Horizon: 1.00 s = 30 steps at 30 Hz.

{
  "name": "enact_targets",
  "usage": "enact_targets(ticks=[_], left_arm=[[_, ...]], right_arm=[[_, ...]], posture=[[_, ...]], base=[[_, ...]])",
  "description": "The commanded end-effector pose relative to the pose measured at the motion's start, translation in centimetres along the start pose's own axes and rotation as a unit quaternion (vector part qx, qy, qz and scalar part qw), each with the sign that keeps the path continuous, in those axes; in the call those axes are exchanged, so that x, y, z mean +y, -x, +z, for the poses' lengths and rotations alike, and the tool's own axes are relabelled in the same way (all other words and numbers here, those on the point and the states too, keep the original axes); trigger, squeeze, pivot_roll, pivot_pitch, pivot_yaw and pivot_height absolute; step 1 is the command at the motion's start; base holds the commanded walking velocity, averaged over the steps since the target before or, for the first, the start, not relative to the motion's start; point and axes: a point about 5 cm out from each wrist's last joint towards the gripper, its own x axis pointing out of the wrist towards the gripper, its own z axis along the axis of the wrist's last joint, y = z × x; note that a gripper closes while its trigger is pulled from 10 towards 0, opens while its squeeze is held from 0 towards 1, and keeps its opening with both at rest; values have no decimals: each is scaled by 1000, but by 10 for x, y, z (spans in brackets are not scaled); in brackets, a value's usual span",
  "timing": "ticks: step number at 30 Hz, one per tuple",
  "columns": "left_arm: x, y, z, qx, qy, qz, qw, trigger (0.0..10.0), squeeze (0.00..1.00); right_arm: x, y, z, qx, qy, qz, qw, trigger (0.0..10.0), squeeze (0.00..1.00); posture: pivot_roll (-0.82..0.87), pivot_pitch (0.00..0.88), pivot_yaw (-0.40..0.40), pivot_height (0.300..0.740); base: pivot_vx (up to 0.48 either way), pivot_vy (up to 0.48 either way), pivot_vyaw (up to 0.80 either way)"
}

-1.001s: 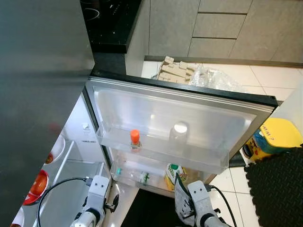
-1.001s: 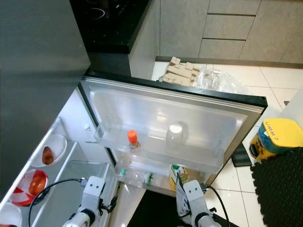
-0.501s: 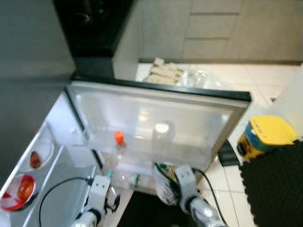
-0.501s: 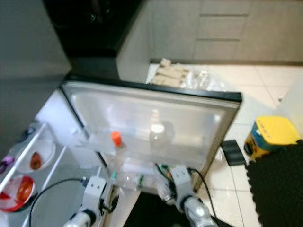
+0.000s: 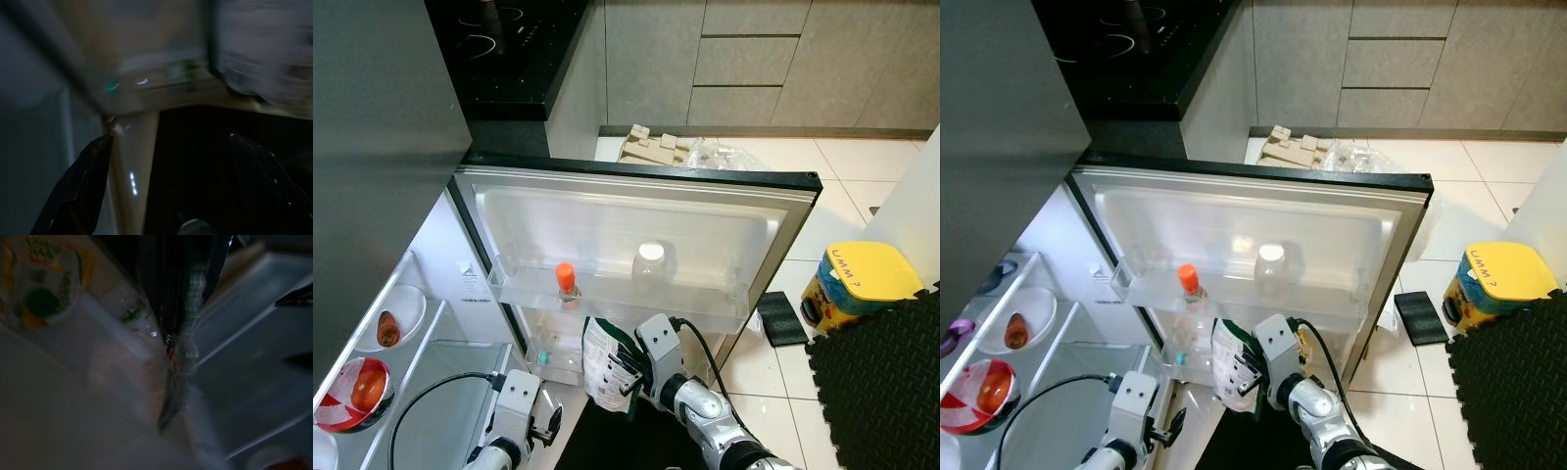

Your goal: Restocking fridge

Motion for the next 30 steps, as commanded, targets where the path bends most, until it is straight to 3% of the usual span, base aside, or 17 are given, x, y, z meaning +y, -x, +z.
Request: enact_targets(ticks=[1,3,4,5,6,7,8,9,12,13,15,19,22,23,24,27,30], left_arm=[[3,8,-3,2,-52,-49,997,10000,0],[3,8,-3,2,-52,-49,997,10000,0],[4,12,-3,-2,-90,-87,992,10000,0],[6,15,-2,-5,-130,-121,984,10000,384],[6,15,-2,-5,-130,-121,984,10000,384],[8,18,0,-7,-154,-142,978,10000,847],[8,18,0,-7,-154,-142,978,10000,847],[10,18,3,-14,-178,-160,971,10000,1000],[11,16,13,-31,-228,-198,953,10000,1000],[11,16,13,-31,-228,-198,953,10000,1000],[7,11,22,-42,-277,-232,932,10000,1000],[6,9,25,-44,-291,-242,925,10000,1000],[-3,1,37,-60,-328,-273,903,10000,1000],[-3,1,37,-60,-328,-273,903,10000,1000],[-7,-1,40,-64,-343,-289,892,10000,0],[-17,-6,42,-61,-371,-325,868,10000,0],[-19,-7,43,-58,-370,-336,864,10000,0]], right_arm=[[5,0,3,-10,47,35,998,10000,0],[5,0,3,-10,47,35,998,10000,0],[5,4,-1,-4,60,48,997,10000,0],[4,9,-4,0,70,61,996,10000,0],[4,9,-4,0,70,61,996,10000,0],[3,12,-7,2,78,75,994,10000,0],[3,12,-7,2,78,75,994,10000,0],[3,15,-10,8,96,90,991,10000,0],[5,22,-18,33,138,121,983,10000,0],[5,22,-18,33,138,121,983,10000,0],[4,28,-27,59,178,135,973,10000,0],[4,30,-30,66,190,136,970,10000,0],[0,33,-32,72,211,131,966,10000,0],[0,33,-32,72,211,131,966,10000,0],[-1,33,-32,71,214,129,966,10000,0],[-5,33,-28,60,213,105,970,10000,0],[-6,30,-22,39,201,85,975,10000,0]], posture=[[-112,101,30,740],[-112,101,30,740],[-111,99,31,740],[-112,98,34,740],[-112,98,34,740],[-113,99,34,740],[-113,99,34,740],[-116,98,38,740],[-116,99,38,740],[-116,99,38,740],[-111,98,35,740],[-111,98,35,740],[-119,99,39,740],[-119,99,39,740],[-120,99,41,740],[-125,99,48,740],[-138,100,64,740]], base=[[0,0,0],[0,0,0],[0,0,0],[0,0,0],[0,0,0],[0,0,0],[0,0,0],[0,0,0],[0,0,0],[0,0,0],[0,0,0],[0,0,0],[0,0,0],[0,0,0],[0,0,0],[0,0,0],[0,0,0]])
